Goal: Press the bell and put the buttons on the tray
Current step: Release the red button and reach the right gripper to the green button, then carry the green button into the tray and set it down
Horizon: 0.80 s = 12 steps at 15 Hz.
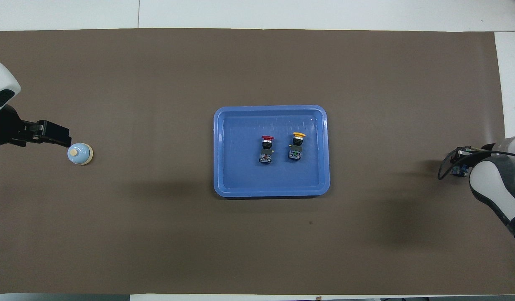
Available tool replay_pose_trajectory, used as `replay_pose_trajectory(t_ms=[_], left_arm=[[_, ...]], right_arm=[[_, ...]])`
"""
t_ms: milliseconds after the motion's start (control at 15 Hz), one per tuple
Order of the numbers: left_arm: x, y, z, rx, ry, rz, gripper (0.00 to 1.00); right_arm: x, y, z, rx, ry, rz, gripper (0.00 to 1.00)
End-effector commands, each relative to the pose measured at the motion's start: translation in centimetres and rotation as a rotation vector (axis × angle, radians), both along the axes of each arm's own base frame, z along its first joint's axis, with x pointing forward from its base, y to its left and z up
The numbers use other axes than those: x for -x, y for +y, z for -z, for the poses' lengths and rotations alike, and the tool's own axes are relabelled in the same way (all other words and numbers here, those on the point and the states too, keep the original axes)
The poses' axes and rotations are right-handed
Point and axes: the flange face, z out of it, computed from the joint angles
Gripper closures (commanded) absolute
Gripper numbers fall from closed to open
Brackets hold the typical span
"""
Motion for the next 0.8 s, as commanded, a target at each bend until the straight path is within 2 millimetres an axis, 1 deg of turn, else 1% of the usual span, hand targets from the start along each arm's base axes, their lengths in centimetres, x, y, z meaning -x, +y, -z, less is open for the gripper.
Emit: replay_pose_trajectory(t_ms=[0, 67, 134, 200, 267, 334, 468, 535, 668, 735], left_arm=[[0.4, 0.2, -0.2, -0.017, -0.015, 0.002, 0.00], [0.4, 0.2, -0.2, -0.017, -0.015, 0.002, 0.00], [0.4, 0.2, -0.2, -0.017, -0.015, 0.002, 0.00], [0.4, 0.2, -0.2, -0.017, -0.015, 0.002, 0.00], [0.4, 0.2, -0.2, -0.017, -0.015, 0.002, 0.00], [0.4, 0.2, -0.2, -0.017, -0.015, 0.002, 0.00], [0.4, 0.2, -0.2, -0.017, -0.015, 0.002, 0.00], [0.4, 0.2, -0.2, -0.017, -0.015, 0.002, 0.00], [0.4, 0.2, -0.2, -0.017, -0.015, 0.002, 0.00], [0.4, 0.2, -0.2, -0.017, -0.015, 0.002, 0.00]], right_arm=[[-4.5, 7.1, -5.4, -0.020, 0.036, 0.018, 1.00], [-5.6, 10.0, -6.7, -0.020, 0.049, 0.045, 1.00], [-6.9, 14.2, -8.0, -0.016, 0.054, 0.064, 1.00], [-7.5, 18.0, -9.1, -0.013, 0.054, 0.068, 1.00], [-8.0, 22.5, -9.7, -0.008, 0.049, 0.075, 1.00], [-8.0, 27.3, -10.3, -0.002, 0.031, 0.086, 1.00], [-7.0, 34.4, -11.1, -0.005, 0.004, 0.091, 1.00], [-6.3, 38.5, -10.9, -0.008, 0.003, 0.095, 1.00], [-6.0, 44.3, -10.8, -0.019, -0.010, 0.099, 1.00], [-5.9, 47.2, -10.4, -0.020, -0.007, 0.104, 1.00]])
